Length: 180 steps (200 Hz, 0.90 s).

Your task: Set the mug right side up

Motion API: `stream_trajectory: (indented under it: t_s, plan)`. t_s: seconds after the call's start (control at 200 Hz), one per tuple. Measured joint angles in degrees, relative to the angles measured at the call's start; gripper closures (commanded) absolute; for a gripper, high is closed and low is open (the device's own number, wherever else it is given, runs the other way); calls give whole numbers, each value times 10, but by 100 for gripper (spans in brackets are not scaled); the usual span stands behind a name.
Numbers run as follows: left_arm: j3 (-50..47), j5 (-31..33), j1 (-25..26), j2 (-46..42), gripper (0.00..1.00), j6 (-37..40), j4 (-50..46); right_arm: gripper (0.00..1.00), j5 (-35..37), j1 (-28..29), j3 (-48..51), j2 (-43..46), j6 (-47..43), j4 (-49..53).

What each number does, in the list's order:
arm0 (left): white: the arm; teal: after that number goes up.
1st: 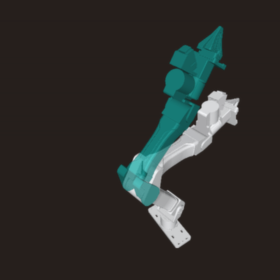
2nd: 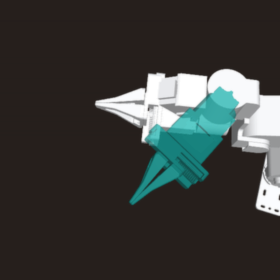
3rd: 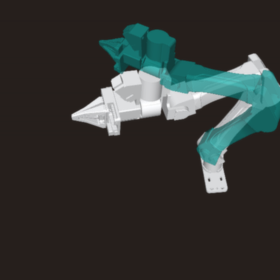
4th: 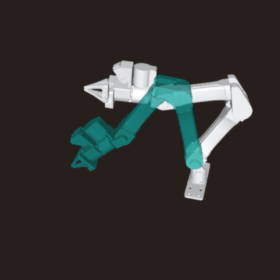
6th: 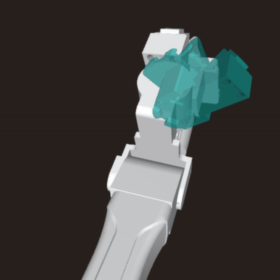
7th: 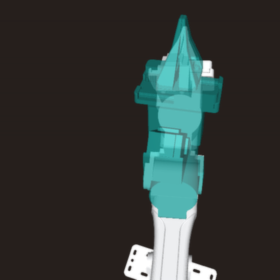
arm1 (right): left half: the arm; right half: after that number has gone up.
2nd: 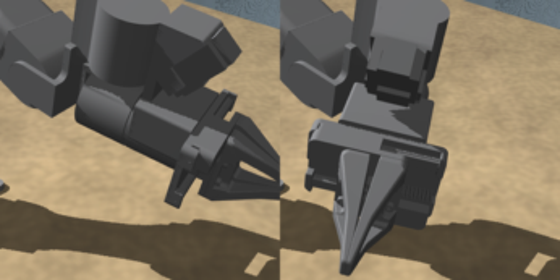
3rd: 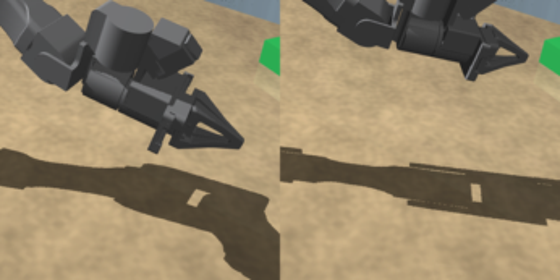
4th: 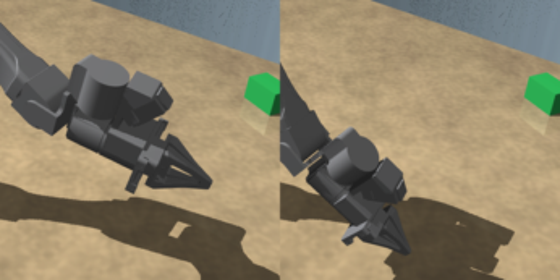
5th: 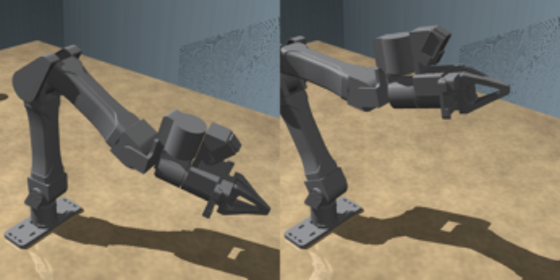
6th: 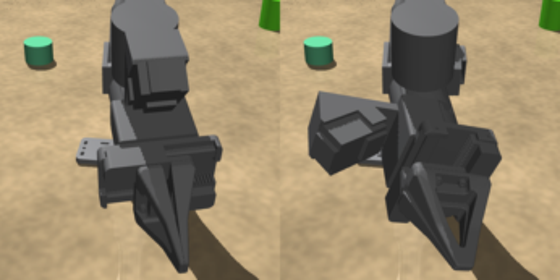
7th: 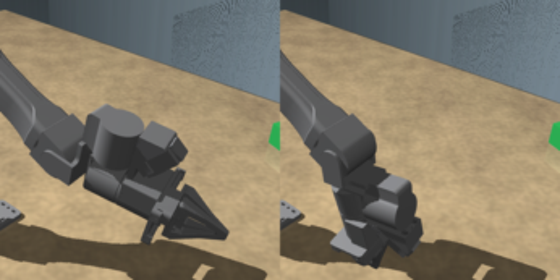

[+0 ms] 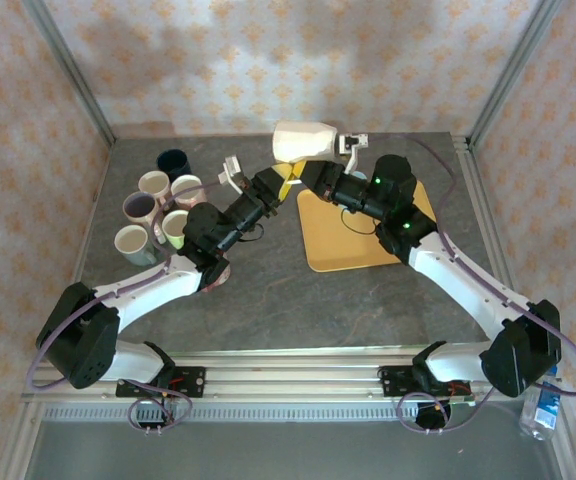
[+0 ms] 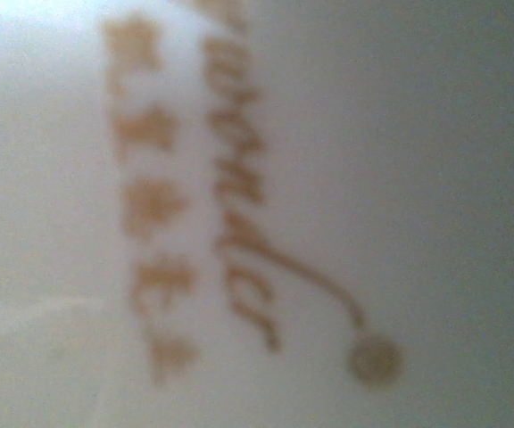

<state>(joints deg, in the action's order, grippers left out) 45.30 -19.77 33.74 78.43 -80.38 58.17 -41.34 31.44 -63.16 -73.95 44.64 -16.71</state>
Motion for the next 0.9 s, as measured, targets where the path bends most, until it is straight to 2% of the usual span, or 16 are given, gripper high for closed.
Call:
stream_trajectory:
  t_s: [0.06, 0.125, 0.375, 0.545, 0.901]
  plan:
    - [-1, 4, 0, 2, 100, 4, 9, 92, 0, 0, 1, 0, 0, -2]
    - [-12, 12, 3, 19, 100, -5, 61, 86, 2, 0, 1, 0, -2, -5]
    - [-11, 18, 4, 90, 100, -32, 138, 90, 33, -7, 17, -1, -8, 7]
    - [21, -12, -5, 152, 100, -61, 173, 90, 59, -19, 17, -2, -19, 27]
    - [21, -24, -10, 177, 100, -61, 179, 83, 79, -20, 14, -10, -45, 64]
